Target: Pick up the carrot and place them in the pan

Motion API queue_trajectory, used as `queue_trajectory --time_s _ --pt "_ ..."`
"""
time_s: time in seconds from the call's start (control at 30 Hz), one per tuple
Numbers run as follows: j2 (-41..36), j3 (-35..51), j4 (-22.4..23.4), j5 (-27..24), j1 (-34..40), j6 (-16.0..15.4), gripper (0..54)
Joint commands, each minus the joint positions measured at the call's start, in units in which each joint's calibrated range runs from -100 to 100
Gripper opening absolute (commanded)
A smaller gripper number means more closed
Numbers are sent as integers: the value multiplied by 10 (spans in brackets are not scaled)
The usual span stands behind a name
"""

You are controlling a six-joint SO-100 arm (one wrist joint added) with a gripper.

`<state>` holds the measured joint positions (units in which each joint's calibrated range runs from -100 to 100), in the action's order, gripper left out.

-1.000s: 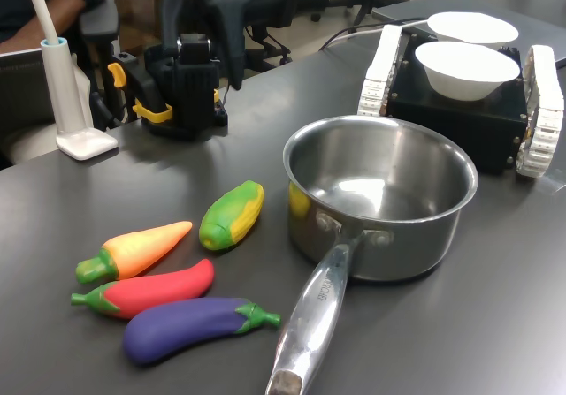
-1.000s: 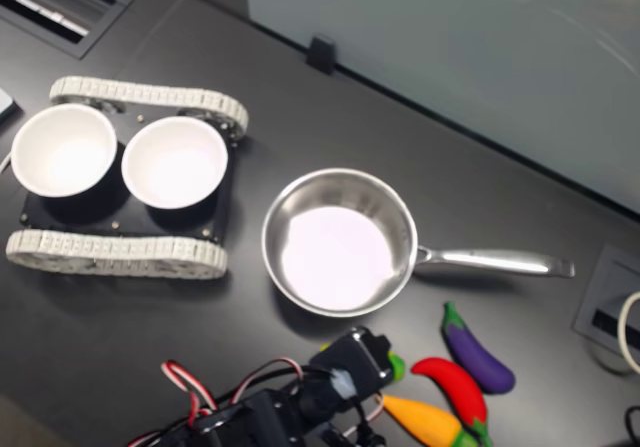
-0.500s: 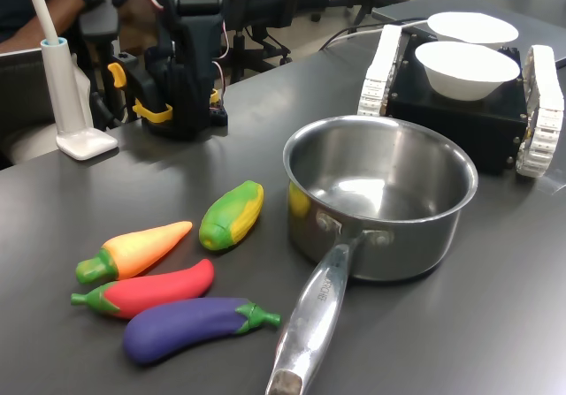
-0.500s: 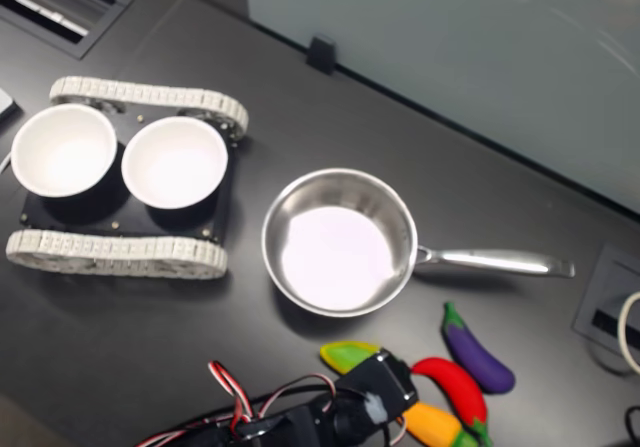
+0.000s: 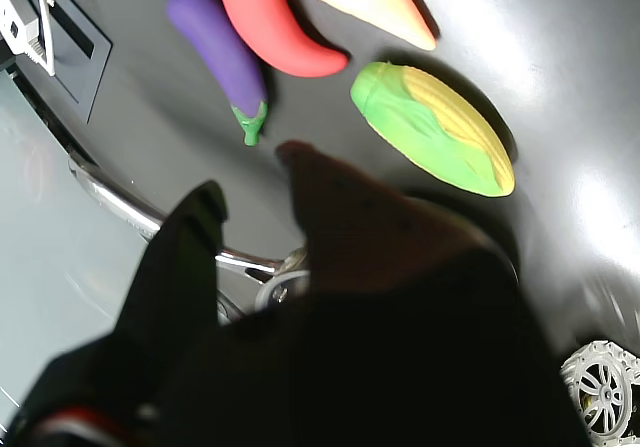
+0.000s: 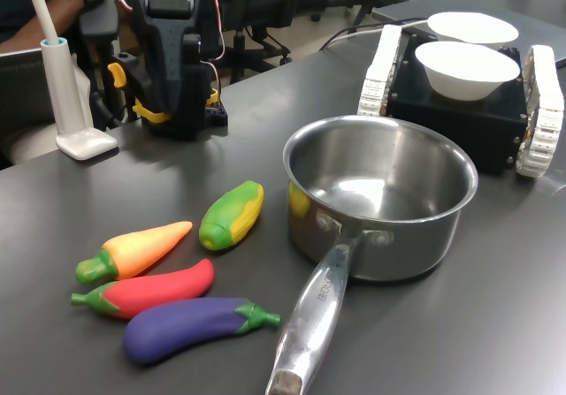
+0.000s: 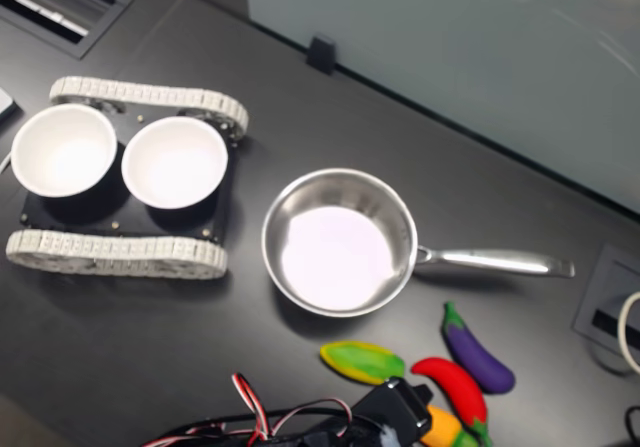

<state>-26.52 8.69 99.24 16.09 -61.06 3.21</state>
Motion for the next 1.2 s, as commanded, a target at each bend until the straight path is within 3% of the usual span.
queue_trajectory --time_s 0.0,0.33,0.87,1.17 --pt "6 15 4 21 -20 -6 139" --pt "48 -3 4 72 -49 -6 230" --pt "115 4 -14 135 -96 -3 314" --pt "195 30 -20 143 -113 -3 317"
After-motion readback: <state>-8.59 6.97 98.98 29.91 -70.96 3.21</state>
